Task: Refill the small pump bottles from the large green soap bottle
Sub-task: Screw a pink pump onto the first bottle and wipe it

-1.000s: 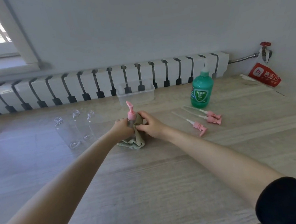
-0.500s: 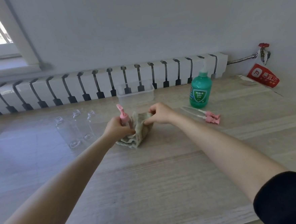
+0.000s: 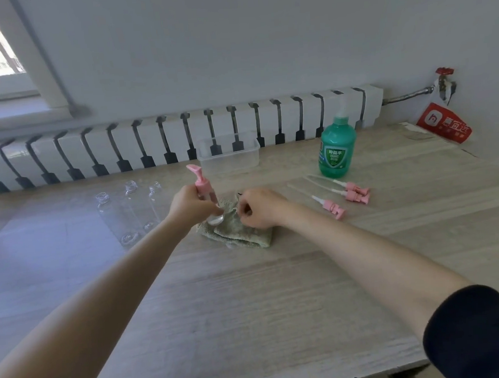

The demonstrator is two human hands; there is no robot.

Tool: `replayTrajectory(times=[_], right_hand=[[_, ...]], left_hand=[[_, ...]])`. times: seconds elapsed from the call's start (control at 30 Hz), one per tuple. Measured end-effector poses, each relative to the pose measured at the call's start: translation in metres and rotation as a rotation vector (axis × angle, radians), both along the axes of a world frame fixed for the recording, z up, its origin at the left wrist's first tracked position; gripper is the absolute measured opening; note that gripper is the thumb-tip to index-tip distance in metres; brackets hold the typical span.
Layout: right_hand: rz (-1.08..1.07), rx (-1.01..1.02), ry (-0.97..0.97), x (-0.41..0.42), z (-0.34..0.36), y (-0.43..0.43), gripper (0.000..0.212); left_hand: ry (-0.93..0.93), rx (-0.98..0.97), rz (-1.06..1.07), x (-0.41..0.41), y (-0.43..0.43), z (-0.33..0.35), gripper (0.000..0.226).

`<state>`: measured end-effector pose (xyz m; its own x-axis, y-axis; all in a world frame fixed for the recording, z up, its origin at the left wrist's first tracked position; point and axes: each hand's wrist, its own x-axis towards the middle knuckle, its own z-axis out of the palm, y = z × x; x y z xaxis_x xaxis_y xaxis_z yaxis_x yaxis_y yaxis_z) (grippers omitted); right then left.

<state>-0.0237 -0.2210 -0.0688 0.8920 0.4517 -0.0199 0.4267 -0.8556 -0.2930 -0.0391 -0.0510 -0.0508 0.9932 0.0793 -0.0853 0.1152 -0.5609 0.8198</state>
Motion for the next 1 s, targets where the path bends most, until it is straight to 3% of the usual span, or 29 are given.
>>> replayTrajectory(times=[0.2,0.4,0.53,0.8,0.9,1.0], right_hand=[[0.251,-0.071,0.033,-0.018,-0.009,0.008,0.044],[0.373,0.099,0.264,-0.039,-0.009,0.005,0.039],[0.41,-0.009,0.393,-0.042,0.002,0.002,0.033],[0.024,-0.083,-0.035,-0.022,0.005,-0.027,0.032],[-0.021,0.078,0.059,-0.026,0.017,-0.023,0.026],[0.078,0.09,0.357,-0.041,0.029,-0.006,0.027]], left_hand=[[-0.038,0.012,0.045,0.001,0.0,0.001,0.026],[-0.046,0.012,0.039,-0.001,-0.004,0.006,0.023],[-0.041,-0.011,0.019,-0.007,-0.004,0.007,0.023],[-0.049,-0.025,0.016,-0.014,-0.009,0.011,0.025],[-0.064,-0.034,0.025,-0.013,-0.008,0.013,0.025],[-0.067,-0.026,0.037,-0.012,-0.006,0.013,0.025]])
